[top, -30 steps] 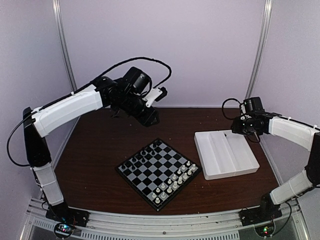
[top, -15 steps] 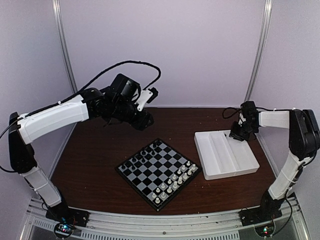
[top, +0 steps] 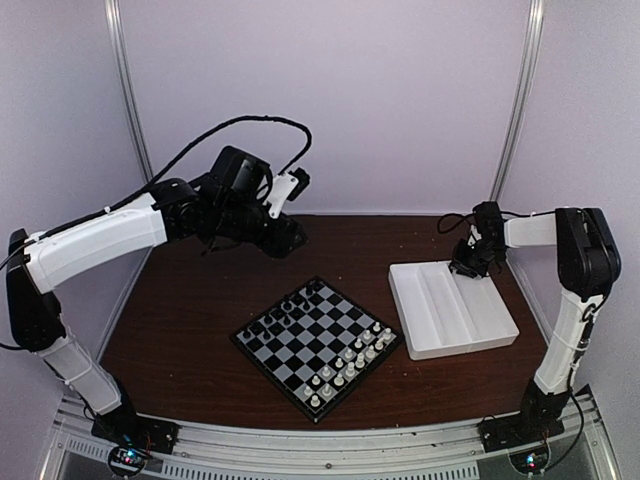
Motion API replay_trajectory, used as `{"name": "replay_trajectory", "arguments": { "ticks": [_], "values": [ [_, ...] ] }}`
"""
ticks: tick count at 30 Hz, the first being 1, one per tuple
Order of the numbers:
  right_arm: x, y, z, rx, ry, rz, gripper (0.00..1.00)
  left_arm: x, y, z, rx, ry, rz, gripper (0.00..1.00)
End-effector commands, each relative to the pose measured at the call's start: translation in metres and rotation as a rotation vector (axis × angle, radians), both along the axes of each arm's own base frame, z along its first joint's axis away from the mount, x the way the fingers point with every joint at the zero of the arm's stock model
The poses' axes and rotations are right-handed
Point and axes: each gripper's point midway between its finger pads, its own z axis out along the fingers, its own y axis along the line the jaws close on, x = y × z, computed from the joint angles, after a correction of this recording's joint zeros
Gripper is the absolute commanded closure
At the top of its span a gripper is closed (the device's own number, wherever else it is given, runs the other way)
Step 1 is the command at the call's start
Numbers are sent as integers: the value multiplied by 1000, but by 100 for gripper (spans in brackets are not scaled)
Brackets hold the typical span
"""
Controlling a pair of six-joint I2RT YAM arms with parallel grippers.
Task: Set up the chess pieces on the board
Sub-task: Pick up the chess piece from the storage box.
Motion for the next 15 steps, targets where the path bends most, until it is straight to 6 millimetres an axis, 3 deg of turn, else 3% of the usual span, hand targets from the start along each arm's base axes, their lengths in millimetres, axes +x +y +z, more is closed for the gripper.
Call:
{"name": "replay_trajectory", "arguments": {
  "ticks": [1, 9, 15],
  "values": [
    [12, -3, 5, 15, -31, -21, 73, 4, -9, 6, -44, -1, -2, 45],
    [14, 4, -8, 48, 3, 23, 73, 5, -15, 3, -41, 9, -14, 45],
    [4, -4, -23, -64, 79, 57, 73, 5, -19, 0, -42, 23, -27, 45]
  ]
}}
